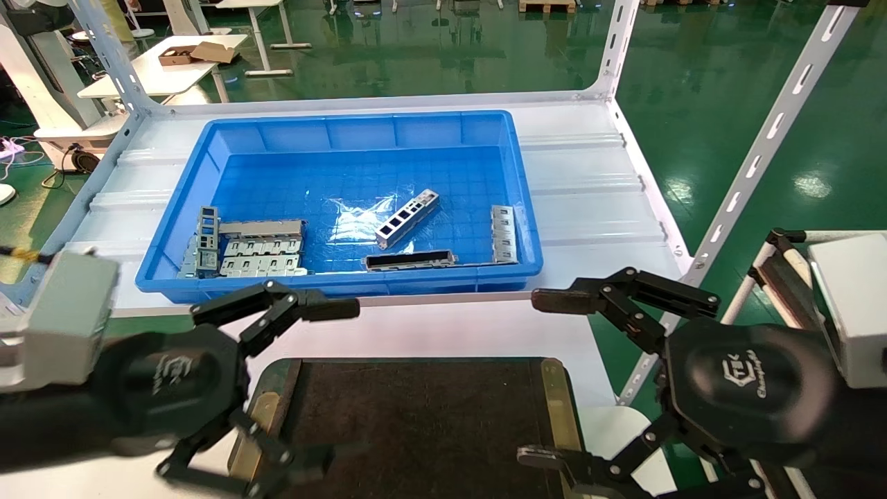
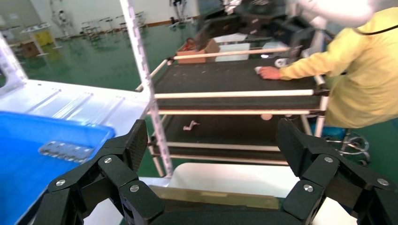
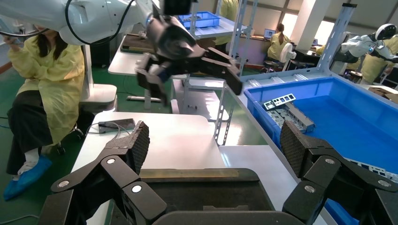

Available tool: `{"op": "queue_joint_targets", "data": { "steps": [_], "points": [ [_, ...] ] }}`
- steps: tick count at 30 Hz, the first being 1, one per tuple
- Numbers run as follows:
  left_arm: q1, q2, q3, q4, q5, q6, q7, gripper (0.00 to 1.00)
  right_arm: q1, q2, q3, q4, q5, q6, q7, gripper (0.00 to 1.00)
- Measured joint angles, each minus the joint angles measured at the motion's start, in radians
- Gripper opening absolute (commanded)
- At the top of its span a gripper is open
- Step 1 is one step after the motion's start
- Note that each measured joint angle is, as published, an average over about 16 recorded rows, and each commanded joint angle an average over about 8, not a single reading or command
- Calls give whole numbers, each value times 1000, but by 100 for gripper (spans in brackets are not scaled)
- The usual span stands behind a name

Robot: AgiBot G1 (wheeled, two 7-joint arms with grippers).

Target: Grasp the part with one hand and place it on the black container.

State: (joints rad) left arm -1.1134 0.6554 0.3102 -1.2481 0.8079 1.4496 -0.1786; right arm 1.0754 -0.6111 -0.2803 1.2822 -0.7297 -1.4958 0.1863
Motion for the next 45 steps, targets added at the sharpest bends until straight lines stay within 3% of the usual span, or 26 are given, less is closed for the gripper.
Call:
{"op": "queue_joint_targets", "data": {
  "steps": [15,29,45],
  "points": [
    [-180,181,87,191,213,-168,7,100,0,0,-1,0,1,0,-1,100],
    [-379,416,165,630,397,-352,122,100,1,1,-2,0,1,1,-1,100],
    [-523,649,187,1067,465,-597,287,100,1,1,-3,0,2,1,-2,100]
  ]
}}
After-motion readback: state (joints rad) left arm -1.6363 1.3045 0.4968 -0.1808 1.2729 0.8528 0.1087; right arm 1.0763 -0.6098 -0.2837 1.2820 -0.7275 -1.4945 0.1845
